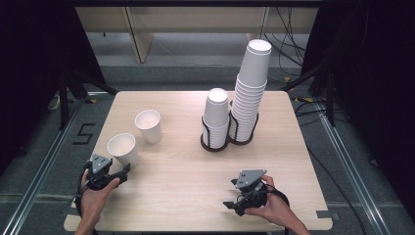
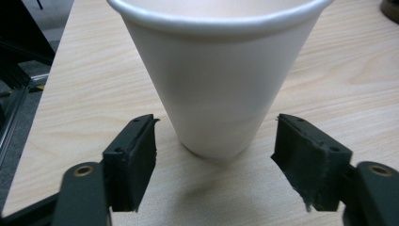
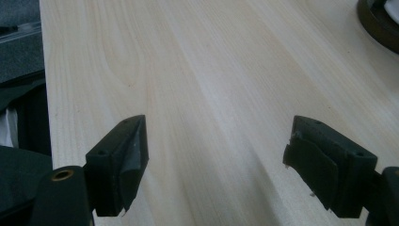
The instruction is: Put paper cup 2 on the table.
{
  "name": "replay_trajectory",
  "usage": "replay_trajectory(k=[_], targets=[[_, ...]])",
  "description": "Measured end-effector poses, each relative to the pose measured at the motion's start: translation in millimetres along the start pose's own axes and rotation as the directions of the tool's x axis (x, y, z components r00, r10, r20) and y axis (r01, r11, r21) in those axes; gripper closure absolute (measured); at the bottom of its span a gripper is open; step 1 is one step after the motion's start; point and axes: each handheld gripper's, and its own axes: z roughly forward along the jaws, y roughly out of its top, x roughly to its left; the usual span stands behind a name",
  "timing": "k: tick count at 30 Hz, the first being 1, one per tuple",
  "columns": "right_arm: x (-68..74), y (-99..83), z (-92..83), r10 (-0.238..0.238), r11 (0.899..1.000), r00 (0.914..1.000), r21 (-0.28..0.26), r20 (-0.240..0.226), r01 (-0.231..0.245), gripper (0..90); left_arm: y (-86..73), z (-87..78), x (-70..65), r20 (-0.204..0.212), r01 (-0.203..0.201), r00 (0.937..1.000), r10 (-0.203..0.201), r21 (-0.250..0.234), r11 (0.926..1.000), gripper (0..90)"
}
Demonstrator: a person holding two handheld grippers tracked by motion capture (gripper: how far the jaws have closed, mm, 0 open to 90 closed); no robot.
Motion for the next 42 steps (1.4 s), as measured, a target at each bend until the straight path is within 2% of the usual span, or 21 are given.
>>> replay_trajectory(k=[4, 8, 10, 11, 15, 16, 20, 25, 27, 29, 31, 32, 33, 35, 36, 38, 40, 41, 42], targets=[[1.1, -0.9, -0.8, -0.008, 1.0, 1.0, 0.003, 0.004, 0.008, 21.9, -1.8, -2.1, -3.0, 0.023, 0.005, 0.9997, -0.005, 0.015, 0.9999, 32.4], [1.4, -2.9, -2.1, -0.002, 1.0, 1.0, 0.002, 0.007, 0.002, 21.9, -7.0, -9.7, -12.0, 0.076, 0.043, 0.9961, -0.044, 0.02, 0.9989, 30.6], [1.7, -3.8, -3.4, 0.009, 1.0, 0.9999, -0.002, 0.013, -0.009, 22.0, -8.5, -16.2, -19.2, 0.098, 0.04, 0.9943, -0.04, 0.007, 0.9992, 28.1], [0.9, -4.0, -3.4, -0.001, 1.0, 1.0, -0.011, 0.01, 0.001, 22.0, -9.1, -20.0, -24.5, 0.111, 0.029, 0.9934, -0.029, -0.002, 0.9996, 26.0], [1.6, -5.1, -6.7, 0.032, 0.999, 0.9994, -0.02, 0.014, -0.032, 21.9, -10.8, -29.8, -43.4, 0.149, 0.015, 0.9888, -0.008, -0.046, 0.9988, 17.1], [1.1, -5.1, -6.6, 0.024, 0.999, 0.9996, -0.026, 0.012, -0.023, 22.0, -11.3, -31.6, -46.9, 0.156, 0.015, 0.9877, -0.007, -0.049, 0.9987, 14.7], [0.5, -6.1, -7.2, 0.039, 0.999, 0.9991, -0.027, 0.02, -0.038, 22.0, -13.1, -38.4, -62.7, 0.212, 0.023, 0.9773, -0.006, -0.078, 0.9967, 14.6], [-0.1, -7.2, -6.8, 0.048, 0.999, 0.9985, -0.027, 0.026, -0.047, 21.9, -18.0, -41.0, -79.5, 0.227, 0.024, 0.9738, -0.003, -0.087, 0.9959, 14.6], [0.1, -7.3, -6.8, 0.047, 0.999, 0.9987, -0.024, 0.021, -0.047, 21.9, -22.1, -39.3, -89.3, 0.249, 0.041, 0.9683, -0.021, -0.075, 0.9964, 14.6], [0.8, -7.3, -6.0, 0.052, 0.998, 0.9983, -0.023, 0.026, -0.051, 21.9, -26.4, -37.6, -99.9, 0.277, 0.036, 0.9606, -0.016, -0.065, 0.9973, 14.6], [0.5, -7.0, -4.6, 0.029, 0.999, 0.9993, -0.03, 0.024, -0.028, 21.9, -27.1, -39.5, -109.5, 0.307, 0.025, 0.9517, -0.003, -0.066, 0.9975, 14.6], [1.3, -7.0, -5.0, 0.032, 0.999, 0.9991, -0.028, 0.028, -0.031, 21.9, -26.9, -41.0, -113.2, 0.31, 0.015, 0.9506, 0.01, -0.076, 0.997, 14.6], [1.5, -7.1, -4.9, 0.028, 0.999, 0.9993, -0.029, 0.025, -0.027, 21.9, -26.9, -42.6, -115.7, 0.304, 0.002, 0.9524, 0.022, -0.079, 0.9968, 14.6], [3.6, -7.6, -5.5, 0.049, 0.998, 0.9986, -0.029, 0.021, -0.049, 21.9, -27.8, -43.8, -122.5, 0.316, -0.018, 0.9477, 0.045, -0.087, 0.996, 14.6], [3.0, -7.8, -5.3, 0.037, 0.999, 0.9992, -0.035, 0.017, -0.037, 21.9, -28.4, -43.9, -124.8, 0.319, -0.018, 0.9466, 0.045, -0.088, 0.996, 14.6], [3.8, -9.1, -5.9, 0.049, 0.998, 0.9987, -0.038, 0.011, -0.048, 21.9, -29.6, -42.8, -130.3, 0.343, -0.052, 0.9364, 0.076, -0.078, 0.9956, 14.6], [4.7, -10.9, -6.3, 0.056, 0.998, 0.9983, -0.039, 0.02, -0.055, 21.9, -30.7, -42.2, -135.1, 0.361, -0.073, 0.9278, 0.094, -0.072, 0.9948, 14.6], [5.5, -12.4, -6.9, 0.07, 0.997, 0.9972, -0.038, 0.024, -0.069, 21.9, -31.3, -41.9, -137.3, 0.374, -0.084, 0.9213, 0.105, -0.071, 0.9939, 14.6], [6.5, -13.4, -7.5, 0.081, 0.996, 0.9963, -0.035, 0.028, -0.08, 21.9, -31.9, -41.7, -139.8, 0.381, -0.087, 0.9181, 0.108, -0.072, 0.9936, 14.6]])
